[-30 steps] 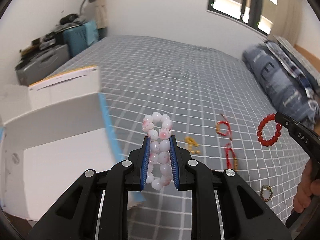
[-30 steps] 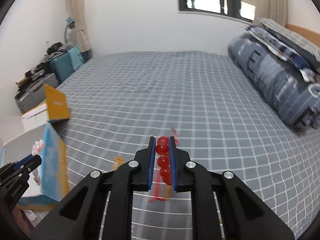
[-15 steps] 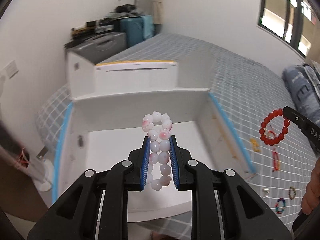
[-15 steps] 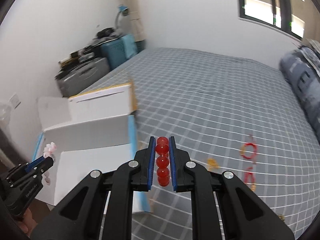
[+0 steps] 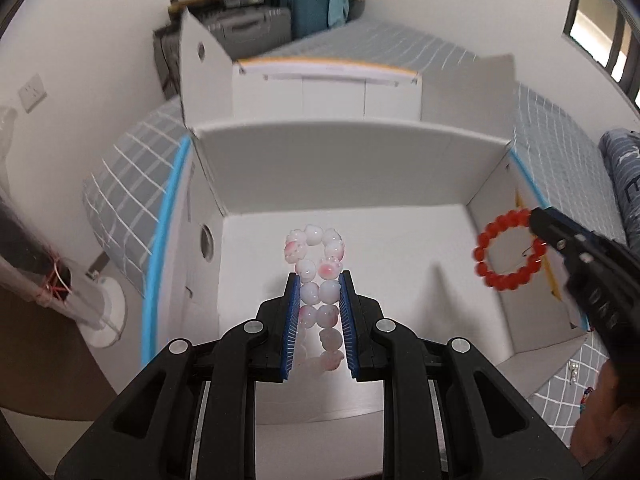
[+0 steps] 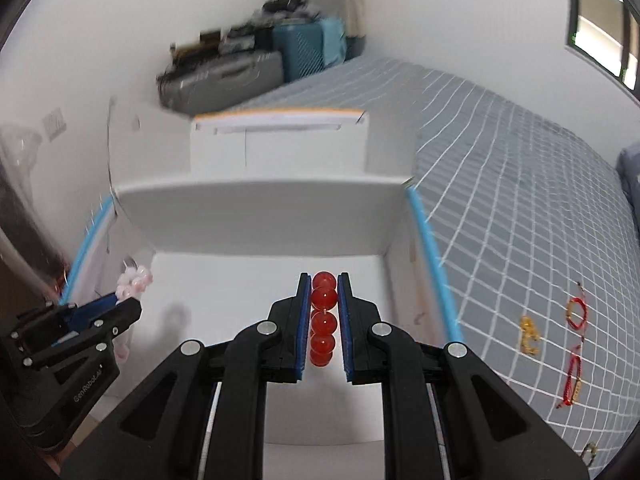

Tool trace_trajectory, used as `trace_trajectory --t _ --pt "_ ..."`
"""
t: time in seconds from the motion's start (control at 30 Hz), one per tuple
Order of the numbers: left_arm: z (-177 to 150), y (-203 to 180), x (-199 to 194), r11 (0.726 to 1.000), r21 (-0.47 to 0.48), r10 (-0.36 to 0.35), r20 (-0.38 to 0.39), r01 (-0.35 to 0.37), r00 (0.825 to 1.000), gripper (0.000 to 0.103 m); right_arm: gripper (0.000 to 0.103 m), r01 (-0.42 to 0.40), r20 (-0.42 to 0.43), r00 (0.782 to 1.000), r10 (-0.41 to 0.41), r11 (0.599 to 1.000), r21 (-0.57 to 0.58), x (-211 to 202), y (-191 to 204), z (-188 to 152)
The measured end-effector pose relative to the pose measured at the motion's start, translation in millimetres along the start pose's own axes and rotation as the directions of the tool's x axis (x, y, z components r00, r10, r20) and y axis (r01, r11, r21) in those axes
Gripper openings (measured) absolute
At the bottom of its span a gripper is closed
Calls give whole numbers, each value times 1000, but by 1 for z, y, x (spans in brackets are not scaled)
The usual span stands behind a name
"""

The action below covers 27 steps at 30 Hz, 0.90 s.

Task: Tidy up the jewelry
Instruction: 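Open left tool to drop pink bracelet while right tool drops red bracelet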

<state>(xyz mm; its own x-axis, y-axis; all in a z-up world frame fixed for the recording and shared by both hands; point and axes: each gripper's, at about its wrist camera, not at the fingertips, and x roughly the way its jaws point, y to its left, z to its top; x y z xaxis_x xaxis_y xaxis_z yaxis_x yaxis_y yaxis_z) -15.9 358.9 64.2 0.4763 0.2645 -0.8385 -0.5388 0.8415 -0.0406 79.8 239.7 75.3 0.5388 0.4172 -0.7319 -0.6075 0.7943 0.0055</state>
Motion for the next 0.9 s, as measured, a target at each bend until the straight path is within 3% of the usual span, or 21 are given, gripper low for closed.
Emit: trace_trajectory --t 0.1,0.33,0.43,0.83,0.9 --pt "9 2 18 1000 8 -18 -68 19 998 19 12 -8 -72 997 7 1000 -5 21 6 2" --pt "26 7 54 999 20 44 -184 -41 982 19 12 -3 -231 973 8 1000 21 59 -1 3" --pt "24 8 67 1000 5 14 -243 -13 970 20 12 6 -254 967 0 1000 21 68 -1 1" --pt "24 12 70 999 10 43 -244 -42 969 23 14 -1 -291 957 10 1000 29 73 -1 1" --pt "23 9 65 999 9 40 -234 -38 972 33 32 -9 -280 960 20 999 39 67 -1 3"
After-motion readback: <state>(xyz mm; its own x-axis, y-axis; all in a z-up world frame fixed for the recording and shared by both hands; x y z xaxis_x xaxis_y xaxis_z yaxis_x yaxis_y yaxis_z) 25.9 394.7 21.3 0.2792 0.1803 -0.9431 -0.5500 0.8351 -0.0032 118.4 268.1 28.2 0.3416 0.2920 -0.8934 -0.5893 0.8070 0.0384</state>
